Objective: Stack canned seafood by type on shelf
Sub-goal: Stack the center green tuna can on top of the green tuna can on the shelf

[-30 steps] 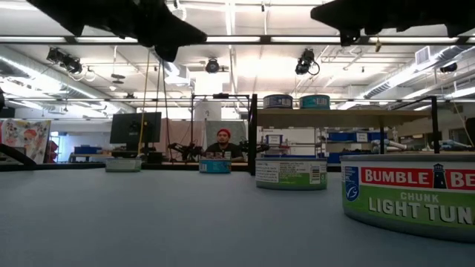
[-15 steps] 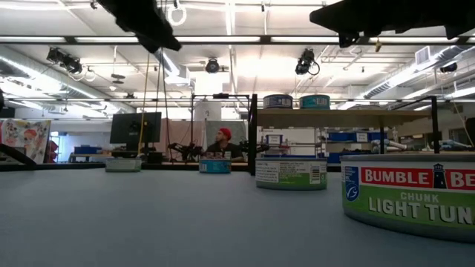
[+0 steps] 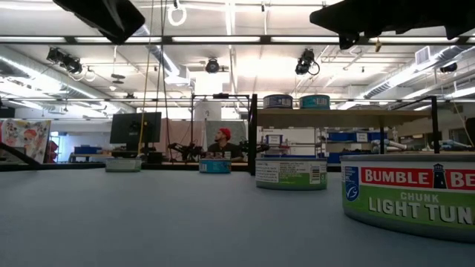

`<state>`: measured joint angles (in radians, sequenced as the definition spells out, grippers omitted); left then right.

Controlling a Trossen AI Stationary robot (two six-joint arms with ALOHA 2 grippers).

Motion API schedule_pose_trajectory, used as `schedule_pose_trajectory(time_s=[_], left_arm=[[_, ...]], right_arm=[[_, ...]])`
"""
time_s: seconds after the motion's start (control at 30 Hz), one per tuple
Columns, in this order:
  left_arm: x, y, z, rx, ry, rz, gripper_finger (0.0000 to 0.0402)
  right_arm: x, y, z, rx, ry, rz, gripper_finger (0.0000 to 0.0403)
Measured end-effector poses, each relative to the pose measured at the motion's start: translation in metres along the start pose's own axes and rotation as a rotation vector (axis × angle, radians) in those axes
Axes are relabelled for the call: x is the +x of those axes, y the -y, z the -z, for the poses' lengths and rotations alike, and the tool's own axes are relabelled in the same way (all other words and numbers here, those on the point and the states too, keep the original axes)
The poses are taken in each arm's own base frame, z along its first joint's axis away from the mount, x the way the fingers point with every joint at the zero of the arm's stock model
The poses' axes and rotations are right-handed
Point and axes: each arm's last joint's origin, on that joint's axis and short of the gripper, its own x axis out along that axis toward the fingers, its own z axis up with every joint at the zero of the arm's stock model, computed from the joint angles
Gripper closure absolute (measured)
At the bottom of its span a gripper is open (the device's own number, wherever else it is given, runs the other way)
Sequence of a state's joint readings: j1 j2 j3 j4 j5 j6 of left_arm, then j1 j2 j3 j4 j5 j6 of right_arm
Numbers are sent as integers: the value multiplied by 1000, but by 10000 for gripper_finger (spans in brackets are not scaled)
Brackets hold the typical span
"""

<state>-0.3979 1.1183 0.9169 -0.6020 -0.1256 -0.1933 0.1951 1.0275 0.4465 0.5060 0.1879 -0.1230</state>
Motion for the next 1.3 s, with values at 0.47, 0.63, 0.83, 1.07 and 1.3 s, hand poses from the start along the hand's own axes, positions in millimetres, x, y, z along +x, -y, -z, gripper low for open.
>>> schedule_pose_trajectory(time_s=[0.47, 0.63, 0.83, 1.07, 1.3], left_arm=[[-2, 13, 3, 35, 17, -55, 400], [-3, 15, 4, 38, 12, -30, 400], [-3, 16, 4, 14, 11, -22, 400], [-2, 16, 4, 15, 11, -22, 400], [-2, 15, 4, 16, 12, -29, 400]], right_arm=[[0, 2, 0, 44, -5, 62, 393], [0, 2, 0, 71, -6, 75, 395], [0, 2, 3, 57, -34, 72, 397], [0, 2, 4, 41, -48, 73, 397], [0, 3, 6, 55, -71, 132, 396]])
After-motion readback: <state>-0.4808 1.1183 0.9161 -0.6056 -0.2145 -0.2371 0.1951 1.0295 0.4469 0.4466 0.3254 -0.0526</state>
